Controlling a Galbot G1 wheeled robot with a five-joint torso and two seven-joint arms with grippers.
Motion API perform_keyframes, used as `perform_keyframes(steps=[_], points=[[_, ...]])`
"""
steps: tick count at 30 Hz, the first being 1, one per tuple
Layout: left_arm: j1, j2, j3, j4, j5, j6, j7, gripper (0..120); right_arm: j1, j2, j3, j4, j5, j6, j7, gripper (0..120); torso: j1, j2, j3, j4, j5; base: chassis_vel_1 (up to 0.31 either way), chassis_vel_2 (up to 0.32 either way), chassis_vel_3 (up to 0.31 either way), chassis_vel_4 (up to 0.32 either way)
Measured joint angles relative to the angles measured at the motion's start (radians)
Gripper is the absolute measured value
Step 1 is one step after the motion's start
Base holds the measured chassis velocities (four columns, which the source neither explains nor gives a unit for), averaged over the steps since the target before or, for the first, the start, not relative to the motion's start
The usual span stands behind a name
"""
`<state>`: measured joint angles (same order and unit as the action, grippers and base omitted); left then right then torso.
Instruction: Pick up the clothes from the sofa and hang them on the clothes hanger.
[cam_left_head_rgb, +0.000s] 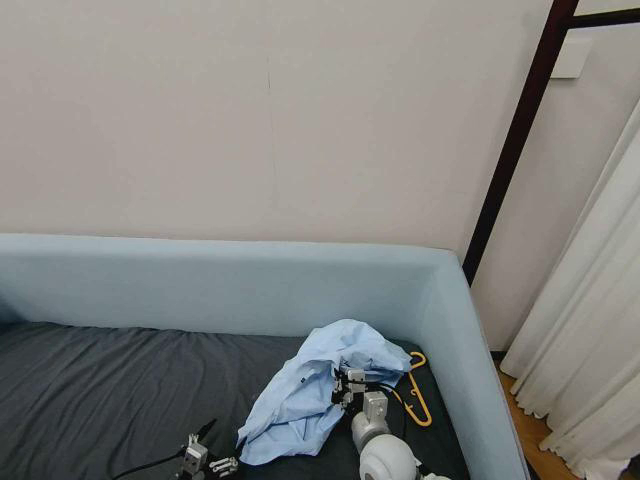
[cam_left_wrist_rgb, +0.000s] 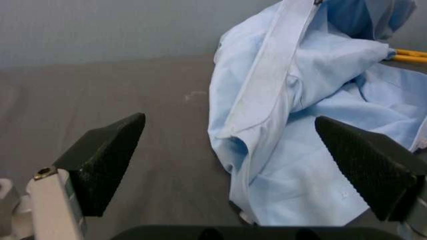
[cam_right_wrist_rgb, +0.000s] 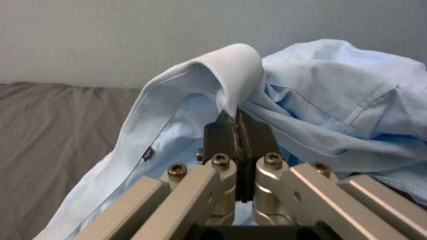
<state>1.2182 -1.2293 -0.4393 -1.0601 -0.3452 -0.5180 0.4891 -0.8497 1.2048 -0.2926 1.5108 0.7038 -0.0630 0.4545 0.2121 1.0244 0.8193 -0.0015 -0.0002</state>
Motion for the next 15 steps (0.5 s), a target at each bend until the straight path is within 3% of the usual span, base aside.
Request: perform_keyframes(steps=[8,15], points=[[0.015,-0.018,0.065,-0.044,-0.062,0.134,-0.149,100,0.006,0.001,-0.009,-0.003,0.0,-0.001,0.0,0,0.0,0.0,0.0,0.0001,0.0002,0.0,0.0,0.0,0.0],[0.015,-0.034,0.083,-0.059,-0.082,0.173,-0.202,90,0.005,-0.001,-0.01,-0.005,-0.001,-0.001,0.001,0,0.0,0.0,0.0,0.0,0.0001,0.0,0.0,0.0,0.0]])
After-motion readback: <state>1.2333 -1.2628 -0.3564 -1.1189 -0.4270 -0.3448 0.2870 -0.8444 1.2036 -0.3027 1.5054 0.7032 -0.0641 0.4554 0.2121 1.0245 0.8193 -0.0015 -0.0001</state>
